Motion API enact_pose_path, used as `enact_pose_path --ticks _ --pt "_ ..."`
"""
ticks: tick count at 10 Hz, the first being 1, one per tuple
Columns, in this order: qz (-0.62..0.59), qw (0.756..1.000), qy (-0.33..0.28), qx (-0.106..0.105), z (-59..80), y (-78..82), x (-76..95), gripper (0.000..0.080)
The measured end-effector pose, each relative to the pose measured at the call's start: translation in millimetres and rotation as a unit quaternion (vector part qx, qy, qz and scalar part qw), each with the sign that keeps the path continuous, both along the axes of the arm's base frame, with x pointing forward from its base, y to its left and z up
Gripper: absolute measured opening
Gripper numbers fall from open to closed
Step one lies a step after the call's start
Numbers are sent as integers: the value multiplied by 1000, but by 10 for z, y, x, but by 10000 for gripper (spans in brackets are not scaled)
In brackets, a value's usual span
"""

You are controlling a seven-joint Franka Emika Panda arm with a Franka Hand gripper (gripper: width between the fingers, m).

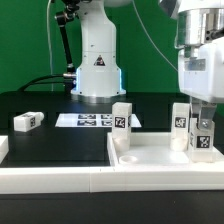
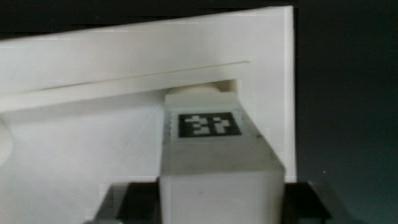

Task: Assemble square table

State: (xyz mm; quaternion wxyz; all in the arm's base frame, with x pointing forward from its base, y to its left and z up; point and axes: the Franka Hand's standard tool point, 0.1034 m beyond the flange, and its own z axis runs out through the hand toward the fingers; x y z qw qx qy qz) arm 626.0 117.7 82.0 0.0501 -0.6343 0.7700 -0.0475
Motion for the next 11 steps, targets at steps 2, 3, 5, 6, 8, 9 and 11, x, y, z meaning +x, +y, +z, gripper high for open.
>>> enact_pose_path --ticks 2,3,5,6,8,9,11 --pt "-57 998 -1 12 1 22 -2 291" --pt "-67 998 -1 15 2 28 -2 291" --pt "-83 996 -1 23 2 31 1 291" --pt "-79 997 -1 23 -2 36 0 367" --pt "-45 999 -1 18 -8 33 0 504" --pt "-7 1000 -1 13 2 22 13 603" --pt "72 997 -2 2 -8 72 7 640"
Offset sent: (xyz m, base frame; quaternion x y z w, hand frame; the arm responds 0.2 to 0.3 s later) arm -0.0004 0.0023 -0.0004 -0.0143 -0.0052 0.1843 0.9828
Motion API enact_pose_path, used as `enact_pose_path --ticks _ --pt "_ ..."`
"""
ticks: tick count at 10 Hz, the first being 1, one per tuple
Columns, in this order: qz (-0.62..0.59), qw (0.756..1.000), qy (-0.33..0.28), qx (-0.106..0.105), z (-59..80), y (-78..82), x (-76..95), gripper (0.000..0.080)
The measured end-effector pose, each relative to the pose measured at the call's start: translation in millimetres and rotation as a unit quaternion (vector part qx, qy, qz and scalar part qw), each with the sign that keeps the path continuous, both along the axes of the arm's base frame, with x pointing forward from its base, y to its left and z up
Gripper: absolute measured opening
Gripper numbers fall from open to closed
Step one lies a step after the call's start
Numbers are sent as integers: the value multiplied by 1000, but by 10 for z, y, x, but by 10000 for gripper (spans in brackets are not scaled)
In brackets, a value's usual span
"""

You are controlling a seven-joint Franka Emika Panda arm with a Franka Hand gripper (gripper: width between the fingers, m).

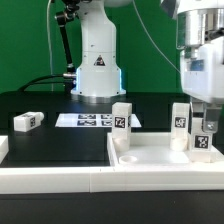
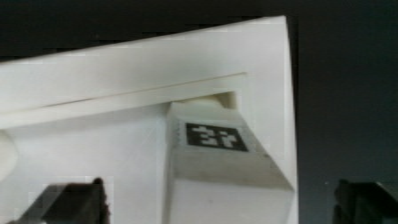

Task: Assemble square table

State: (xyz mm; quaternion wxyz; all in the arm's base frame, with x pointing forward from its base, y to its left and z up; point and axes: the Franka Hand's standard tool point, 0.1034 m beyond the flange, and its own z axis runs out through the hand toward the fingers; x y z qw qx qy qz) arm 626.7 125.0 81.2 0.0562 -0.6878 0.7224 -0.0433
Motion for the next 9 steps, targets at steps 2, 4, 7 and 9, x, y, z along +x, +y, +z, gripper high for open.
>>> enact_pose_path --ticks 2,4,7,9 --pt "63 998 -2 -8 -3 30 -3 647" --pt "133 991 -3 -18 -3 24 -2 649" --pt "269 962 -2 -43 -8 -5 -3 649" --pt "343 937 0 -60 -10 13 -7 649"
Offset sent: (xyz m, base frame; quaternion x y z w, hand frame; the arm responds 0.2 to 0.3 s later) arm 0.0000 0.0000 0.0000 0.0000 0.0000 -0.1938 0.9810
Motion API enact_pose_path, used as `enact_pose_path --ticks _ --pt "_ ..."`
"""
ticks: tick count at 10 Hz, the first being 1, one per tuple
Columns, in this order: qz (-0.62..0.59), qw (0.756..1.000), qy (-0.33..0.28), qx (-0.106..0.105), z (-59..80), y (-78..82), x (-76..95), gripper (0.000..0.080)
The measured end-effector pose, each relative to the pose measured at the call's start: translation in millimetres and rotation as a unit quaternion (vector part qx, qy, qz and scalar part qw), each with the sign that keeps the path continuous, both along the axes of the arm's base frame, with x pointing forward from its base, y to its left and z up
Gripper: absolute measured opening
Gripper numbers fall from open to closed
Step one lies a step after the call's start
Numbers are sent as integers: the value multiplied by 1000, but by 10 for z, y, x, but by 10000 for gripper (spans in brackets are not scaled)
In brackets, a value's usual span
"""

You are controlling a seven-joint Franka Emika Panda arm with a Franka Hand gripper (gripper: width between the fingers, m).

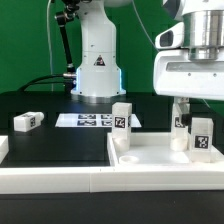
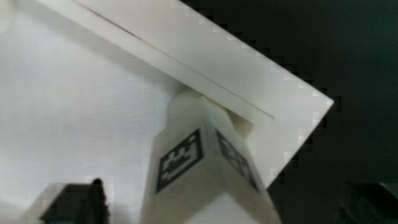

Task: Assemble square table

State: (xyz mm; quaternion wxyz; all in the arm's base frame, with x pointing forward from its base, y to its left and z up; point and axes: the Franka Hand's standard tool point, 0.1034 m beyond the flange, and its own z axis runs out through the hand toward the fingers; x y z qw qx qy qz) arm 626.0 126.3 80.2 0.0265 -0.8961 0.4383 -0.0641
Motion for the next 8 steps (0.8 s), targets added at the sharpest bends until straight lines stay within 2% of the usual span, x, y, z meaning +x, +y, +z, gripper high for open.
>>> enact_pose_path --ticks 5,8 --pt "141 990 2 -25 -1 -34 6 649" --pt "238 970 6 -47 0 -60 10 649"
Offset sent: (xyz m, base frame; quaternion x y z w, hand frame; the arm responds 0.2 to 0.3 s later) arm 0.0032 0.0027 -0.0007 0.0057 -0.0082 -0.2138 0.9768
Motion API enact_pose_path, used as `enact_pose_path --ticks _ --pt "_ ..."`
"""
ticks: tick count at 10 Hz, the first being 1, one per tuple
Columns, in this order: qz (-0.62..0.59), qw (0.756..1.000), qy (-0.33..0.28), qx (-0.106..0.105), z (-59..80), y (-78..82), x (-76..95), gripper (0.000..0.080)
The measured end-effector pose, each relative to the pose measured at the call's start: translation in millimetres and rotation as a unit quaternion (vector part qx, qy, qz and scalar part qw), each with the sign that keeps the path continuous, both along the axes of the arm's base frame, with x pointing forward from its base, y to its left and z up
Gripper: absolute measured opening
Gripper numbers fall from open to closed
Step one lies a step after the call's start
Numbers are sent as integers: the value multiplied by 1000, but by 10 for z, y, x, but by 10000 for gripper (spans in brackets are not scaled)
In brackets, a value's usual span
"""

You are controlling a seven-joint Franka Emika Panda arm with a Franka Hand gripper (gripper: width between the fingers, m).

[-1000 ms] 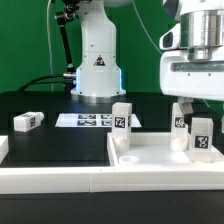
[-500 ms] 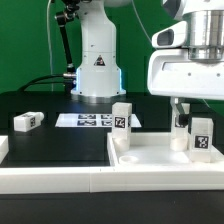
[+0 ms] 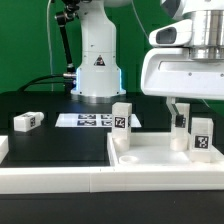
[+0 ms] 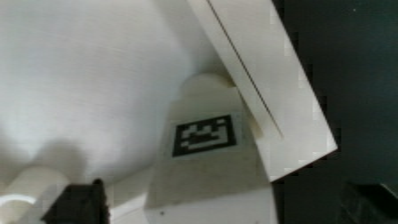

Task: Assemble square table

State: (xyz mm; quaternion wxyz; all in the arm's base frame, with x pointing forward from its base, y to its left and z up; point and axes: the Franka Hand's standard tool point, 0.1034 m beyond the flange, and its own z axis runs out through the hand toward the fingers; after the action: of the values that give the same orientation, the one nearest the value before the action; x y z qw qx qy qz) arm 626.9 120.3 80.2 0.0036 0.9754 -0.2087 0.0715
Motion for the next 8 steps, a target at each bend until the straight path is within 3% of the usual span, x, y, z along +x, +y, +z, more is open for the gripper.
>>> enact_pose_path --ticks 5,7,8 --pt "120 992 6 -27 1 -55 9 649" --pt "119 993 6 -27 1 -57 9 412" --pt "107 994 5 -25 1 -56 10 412"
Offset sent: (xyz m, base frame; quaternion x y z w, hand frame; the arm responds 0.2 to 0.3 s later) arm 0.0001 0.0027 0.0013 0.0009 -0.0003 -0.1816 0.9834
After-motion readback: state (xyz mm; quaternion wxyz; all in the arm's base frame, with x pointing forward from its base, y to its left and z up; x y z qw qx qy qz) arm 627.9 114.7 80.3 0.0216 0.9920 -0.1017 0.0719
